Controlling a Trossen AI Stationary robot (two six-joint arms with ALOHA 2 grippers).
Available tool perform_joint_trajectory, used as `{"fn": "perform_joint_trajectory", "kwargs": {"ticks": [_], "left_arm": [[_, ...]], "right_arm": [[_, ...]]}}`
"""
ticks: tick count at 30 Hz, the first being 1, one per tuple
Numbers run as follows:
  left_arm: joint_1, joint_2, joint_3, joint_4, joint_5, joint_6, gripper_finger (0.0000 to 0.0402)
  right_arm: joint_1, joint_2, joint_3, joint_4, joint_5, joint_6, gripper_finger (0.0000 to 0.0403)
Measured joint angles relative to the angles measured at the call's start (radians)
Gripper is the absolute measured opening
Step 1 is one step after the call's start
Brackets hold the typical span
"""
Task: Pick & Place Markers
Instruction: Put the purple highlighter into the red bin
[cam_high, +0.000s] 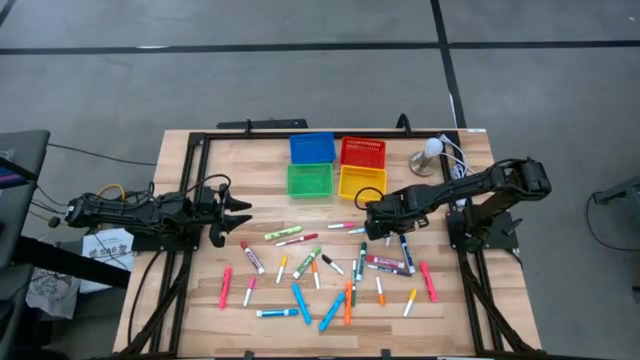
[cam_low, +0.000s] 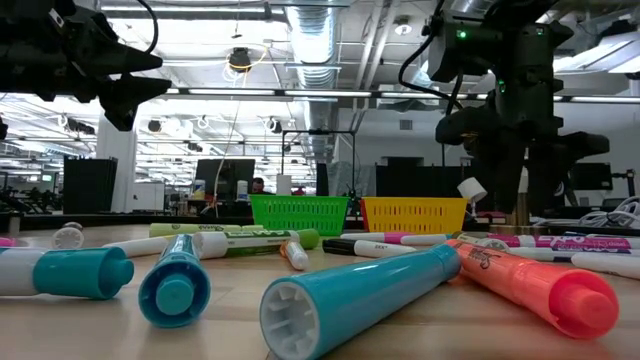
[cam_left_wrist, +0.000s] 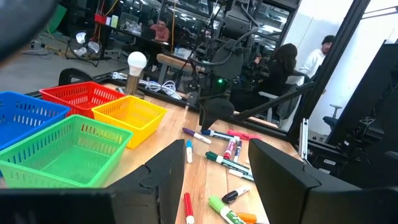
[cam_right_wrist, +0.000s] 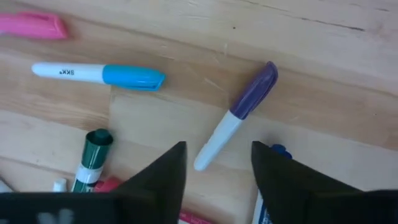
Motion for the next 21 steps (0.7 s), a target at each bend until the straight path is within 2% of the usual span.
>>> {"fn": "perform_joint_trajectory", "kwargs": {"ticks": [3, 6, 14, 21], "left_arm": [[0.0, 0.0, 0.0, 0.0, 0.0, 0.0, 0.0177], [0.0, 0.0, 0.0, 0.0, 0.0, 0.0, 0.0177], [0.0, 0.0, 0.0, 0.0, 0.0, 0.0, 0.0177], [0.0, 0.0, 0.0, 0.0, 0.0, 0.0, 0.0177]], "right_arm": [[0.0, 0.0, 0.0, -0.001, 0.017, 0.026, 0.0226], [0.0, 0.0, 0.0, -0.002, 0.039, 0.049, 0.0247], [0.013, 0.0, -0.048, 0.012, 0.052, 0.111, 0.0249], [0.019, 0.0, -0.087, 0.092, 0.08, 0.157, 0.0248]]}}
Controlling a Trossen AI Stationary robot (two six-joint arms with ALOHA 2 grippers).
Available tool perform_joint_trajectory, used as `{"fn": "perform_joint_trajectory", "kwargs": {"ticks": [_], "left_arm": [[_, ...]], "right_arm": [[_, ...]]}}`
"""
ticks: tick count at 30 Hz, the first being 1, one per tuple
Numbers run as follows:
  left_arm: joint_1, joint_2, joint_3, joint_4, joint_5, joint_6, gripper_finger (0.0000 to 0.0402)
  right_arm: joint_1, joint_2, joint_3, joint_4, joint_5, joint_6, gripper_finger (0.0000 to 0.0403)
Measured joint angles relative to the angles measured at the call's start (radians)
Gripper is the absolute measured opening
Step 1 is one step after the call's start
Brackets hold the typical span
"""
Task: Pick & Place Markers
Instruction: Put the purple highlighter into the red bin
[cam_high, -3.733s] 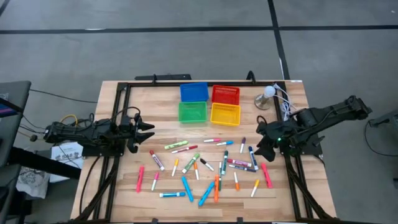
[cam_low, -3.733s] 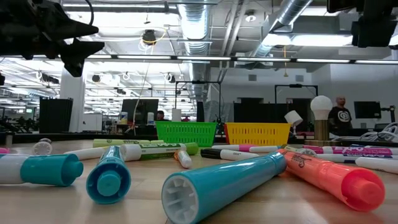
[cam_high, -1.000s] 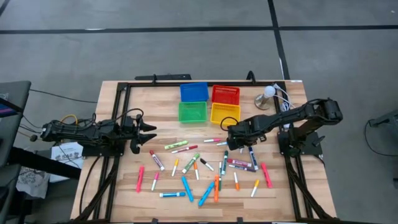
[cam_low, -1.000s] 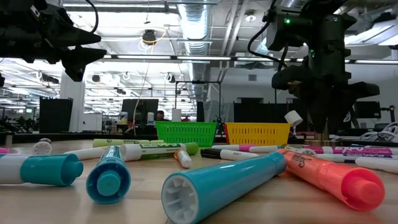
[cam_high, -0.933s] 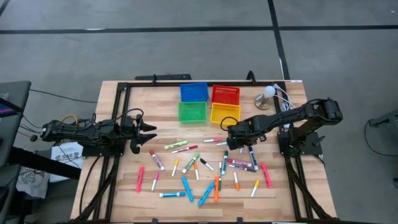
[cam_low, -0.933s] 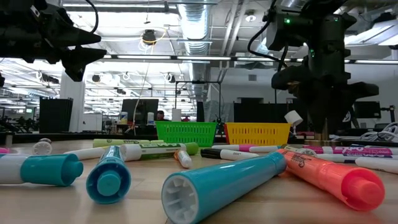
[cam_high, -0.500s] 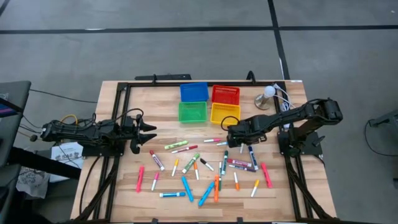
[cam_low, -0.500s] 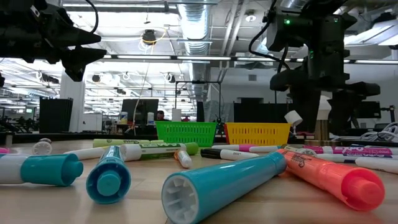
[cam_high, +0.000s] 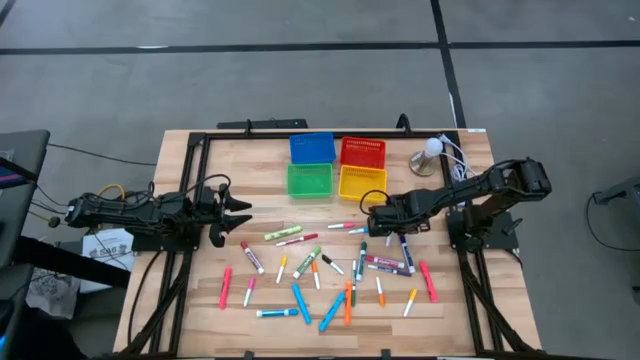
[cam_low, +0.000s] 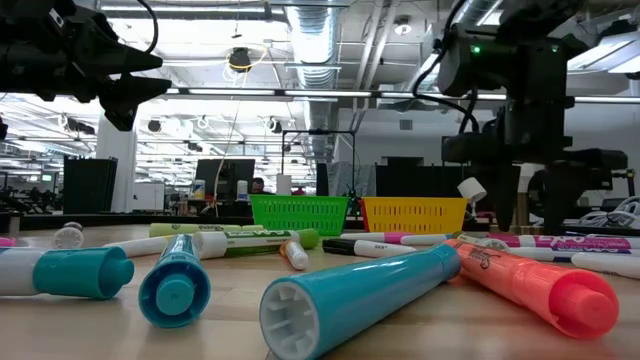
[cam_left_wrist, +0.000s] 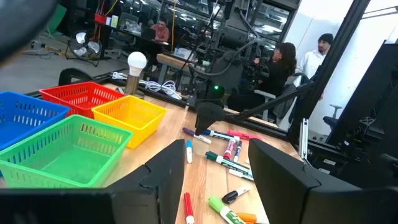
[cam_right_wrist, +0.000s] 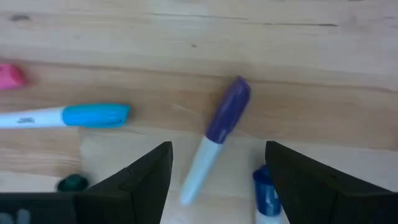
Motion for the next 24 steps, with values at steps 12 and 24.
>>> {"fn": "perform_joint_trajectory", "kwargs": {"ticks": [12, 24], "left_arm": [[0.0, 0.001, 0.0, 0.0, 0.0, 0.0, 0.0177], [0.0, 0.024, 0.0, 0.008, 0.0, 0.0, 0.0177]], "right_arm": [[0.0, 0.08, 0.0, 0.042, 0.032, 0.019, 0.0248], [-0.012, 0.122, 0.033, -0.006, 0.02, -0.001, 0.0248]]}}
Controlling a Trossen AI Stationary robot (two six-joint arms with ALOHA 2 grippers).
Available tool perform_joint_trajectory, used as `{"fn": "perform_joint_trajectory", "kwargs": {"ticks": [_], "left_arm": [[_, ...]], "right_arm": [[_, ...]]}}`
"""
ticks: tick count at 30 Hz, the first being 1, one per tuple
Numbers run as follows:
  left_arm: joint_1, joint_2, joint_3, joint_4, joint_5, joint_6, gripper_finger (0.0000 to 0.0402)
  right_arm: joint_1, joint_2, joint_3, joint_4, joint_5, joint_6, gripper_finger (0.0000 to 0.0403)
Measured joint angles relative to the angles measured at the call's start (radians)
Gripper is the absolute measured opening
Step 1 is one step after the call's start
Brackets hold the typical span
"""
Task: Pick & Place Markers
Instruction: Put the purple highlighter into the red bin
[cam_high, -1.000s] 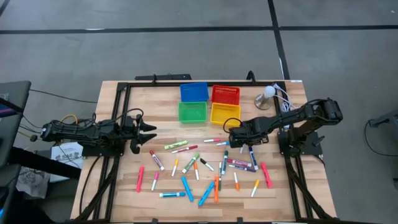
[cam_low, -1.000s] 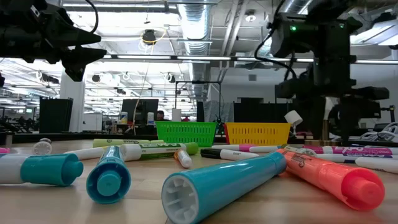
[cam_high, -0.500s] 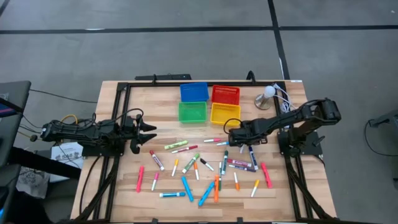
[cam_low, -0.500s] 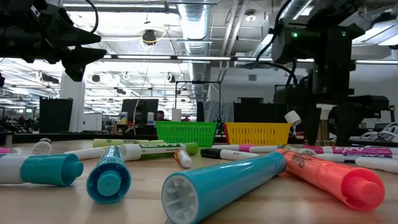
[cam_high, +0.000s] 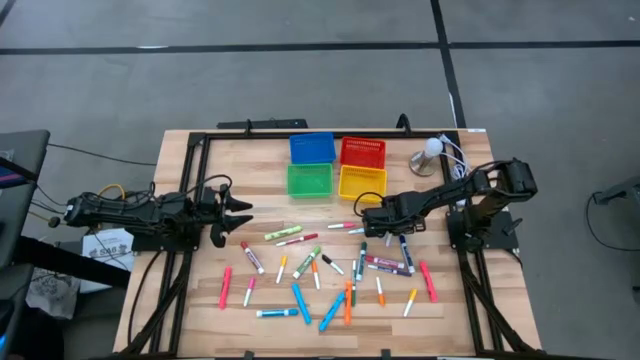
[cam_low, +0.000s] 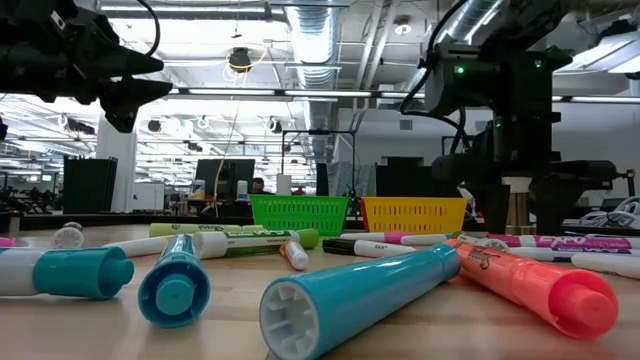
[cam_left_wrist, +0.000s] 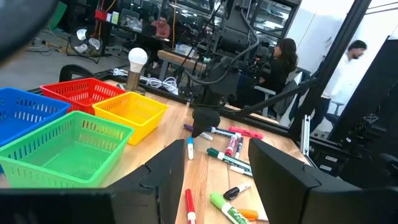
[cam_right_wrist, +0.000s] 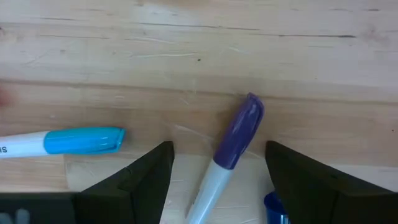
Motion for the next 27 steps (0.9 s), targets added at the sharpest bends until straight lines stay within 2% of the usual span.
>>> {"fn": "perform_joint_trajectory", "kwargs": {"ticks": [9, 18, 27], "left_arm": [[0.0, 0.001, 0.0, 0.006, 0.0, 0.0, 0.0177], [0.0, 0.0, 0.0, 0.007, 0.0, 0.0, 0.0177], [0.0, 0.0, 0.0, 0.007, 0.0, 0.0, 0.0177]], "right_arm": [[-0.002, 0.003, 0.0, -0.006, 0.002, 0.006, 0.0239], [-0.002, 0.001, -0.002, 0.003, -0.001, 0.0, 0.0162], [-0.002, 0.001, 0.01, -0.002, -0.001, -0.011, 0.0112]]}}
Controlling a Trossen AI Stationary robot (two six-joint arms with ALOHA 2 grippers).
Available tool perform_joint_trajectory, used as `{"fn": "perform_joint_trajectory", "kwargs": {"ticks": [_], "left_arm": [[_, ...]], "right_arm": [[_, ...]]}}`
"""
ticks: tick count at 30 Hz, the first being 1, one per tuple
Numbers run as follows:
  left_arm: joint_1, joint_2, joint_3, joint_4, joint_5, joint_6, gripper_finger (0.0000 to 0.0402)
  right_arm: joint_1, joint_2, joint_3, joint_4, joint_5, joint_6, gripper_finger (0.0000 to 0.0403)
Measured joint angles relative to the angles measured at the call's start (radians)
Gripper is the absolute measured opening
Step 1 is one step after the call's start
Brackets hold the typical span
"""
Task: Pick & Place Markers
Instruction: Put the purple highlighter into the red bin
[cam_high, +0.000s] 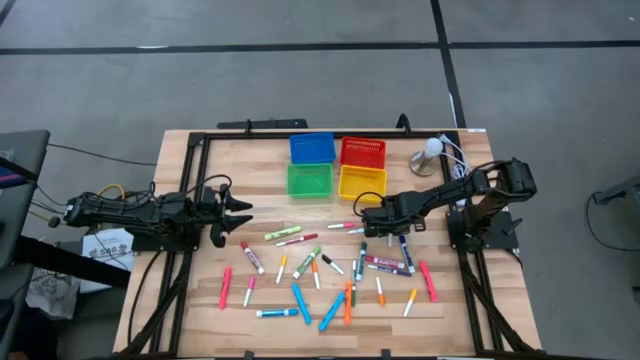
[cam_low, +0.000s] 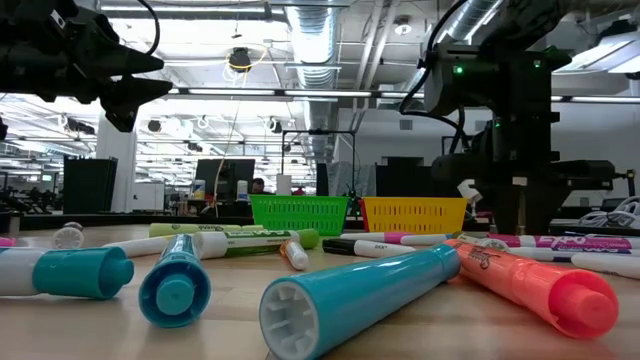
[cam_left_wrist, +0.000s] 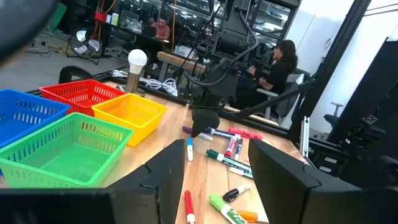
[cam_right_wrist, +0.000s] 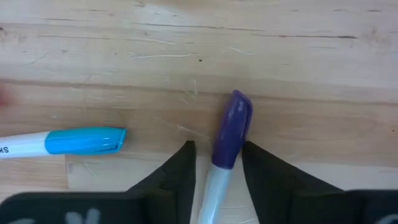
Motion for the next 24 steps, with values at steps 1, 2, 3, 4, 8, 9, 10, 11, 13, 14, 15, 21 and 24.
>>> {"fn": "perform_joint_trajectory", "kwargs": {"ticks": [1, 2, 3, 4, 8, 9, 10, 11, 13, 14, 15, 21, 24], "left_arm": [[0.0, 0.0, 0.0, 0.0, 0.0, 0.0, 0.0177], [0.0, 0.0, 0.0, 0.0, 0.0, 0.0, 0.0177], [0.0, 0.0, 0.0, 0.0, 0.0, 0.0, 0.0177], [0.0, 0.0, 0.0, 0.0, 0.0, 0.0, 0.0177], [0.0, 0.0, 0.0, 0.0, 0.0, 0.0, 0.0177], [0.0, 0.0, 0.0, 0.0, 0.0, 0.0, 0.0177], [0.0, 0.0, 0.0, 0.0, 0.0, 0.0, 0.0177], [0.0, 0.0, 0.0, 0.0, 0.0, 0.0, 0.0177], [0.0, 0.0, 0.0, 0.001, 0.0, 0.0, 0.0177], [0.0, 0.0, 0.0, 0.001, 0.0, 0.0, 0.0177], [0.0, 0.0, 0.0, 0.001, 0.0, 0.0, 0.0177], [0.0, 0.0, 0.0, 0.004, 0.0, 0.0, 0.0177], [0.0, 0.0, 0.0, 0.004, 0.0, 0.0, 0.0177]], "right_arm": [[0.0, 0.001, 0.006, -0.001, 0.0, -0.005, 0.0108], [0.0, 0.002, 0.012, -0.003, 0.001, -0.012, 0.0103], [0.0, 0.003, 0.019, -0.008, 0.003, -0.016, 0.0099], [0.0, 0.004, 0.025, -0.012, 0.007, -0.017, 0.0094], [0.0, 0.003, 0.043, -0.009, 0.018, -0.024, 0.0072], [0.0, 0.003, 0.046, -0.01, 0.018, -0.026, 0.0067], [0.0, 0.003, 0.049, -0.011, 0.018, -0.027, 0.0062], [0.0, 0.003, 0.052, -0.011, 0.018, -0.027, 0.0058], [0.0, 0.003, 0.055, -0.017, 0.018, -0.029, 0.0049], [0.0, 0.003, 0.055, -0.019, 0.019, -0.035, 0.0045], [0.0, 0.003, 0.055, -0.018, 0.021, -0.043, 0.0041], [0.0, 0.001, 0.057, -0.027, 0.021, -0.053, 0.0016], [0.0, 0.0, 0.057, -0.028, 0.021, -0.053, 0.001]]}}
